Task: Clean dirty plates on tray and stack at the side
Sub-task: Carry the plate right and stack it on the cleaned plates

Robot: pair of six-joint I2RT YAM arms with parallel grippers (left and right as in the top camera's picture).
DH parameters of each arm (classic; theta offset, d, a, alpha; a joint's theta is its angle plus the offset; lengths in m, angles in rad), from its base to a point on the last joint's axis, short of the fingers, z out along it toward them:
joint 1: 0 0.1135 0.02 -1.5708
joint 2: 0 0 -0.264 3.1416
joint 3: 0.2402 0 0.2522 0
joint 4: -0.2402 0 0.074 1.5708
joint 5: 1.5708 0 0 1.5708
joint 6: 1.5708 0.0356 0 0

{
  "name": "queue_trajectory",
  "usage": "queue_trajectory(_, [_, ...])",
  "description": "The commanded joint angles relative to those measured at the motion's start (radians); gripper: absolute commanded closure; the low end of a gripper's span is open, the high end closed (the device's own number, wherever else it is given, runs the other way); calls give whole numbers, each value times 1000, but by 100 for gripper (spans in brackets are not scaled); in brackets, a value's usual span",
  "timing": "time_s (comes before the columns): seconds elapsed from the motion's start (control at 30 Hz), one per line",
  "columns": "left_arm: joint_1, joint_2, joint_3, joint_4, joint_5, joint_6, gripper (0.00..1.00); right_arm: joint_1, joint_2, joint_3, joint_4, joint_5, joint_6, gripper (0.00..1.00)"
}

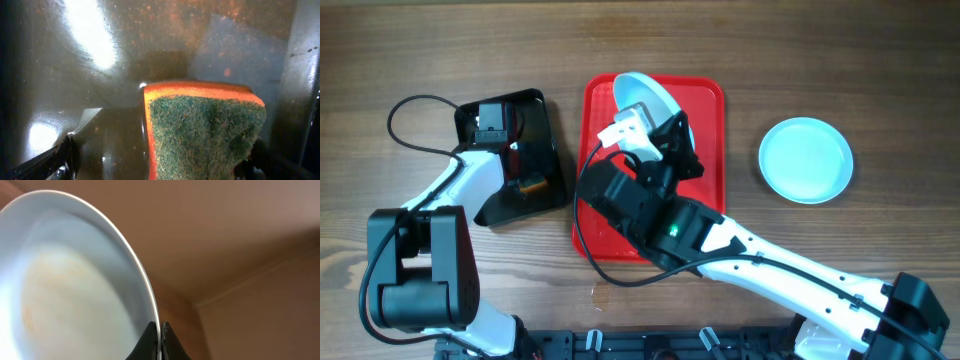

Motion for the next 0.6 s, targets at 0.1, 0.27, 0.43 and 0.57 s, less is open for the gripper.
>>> queue_trajectory(0.1, [3, 4, -12, 0, -16, 6, 0, 39, -4, 8, 51, 11, -118, 96])
queue_trajectory(0.27, [3, 4, -12, 0, -16, 6, 0, 19, -6, 6, 14, -15, 93, 96])
queue_trajectory(0.43, [3, 4, -12, 0, -16, 6, 0, -36, -25, 6, -156, -258, 362, 96])
queue_trajectory(0.57, [3, 4, -12, 0, -16, 6, 0, -138, -45, 6, -294, -391, 543, 96])
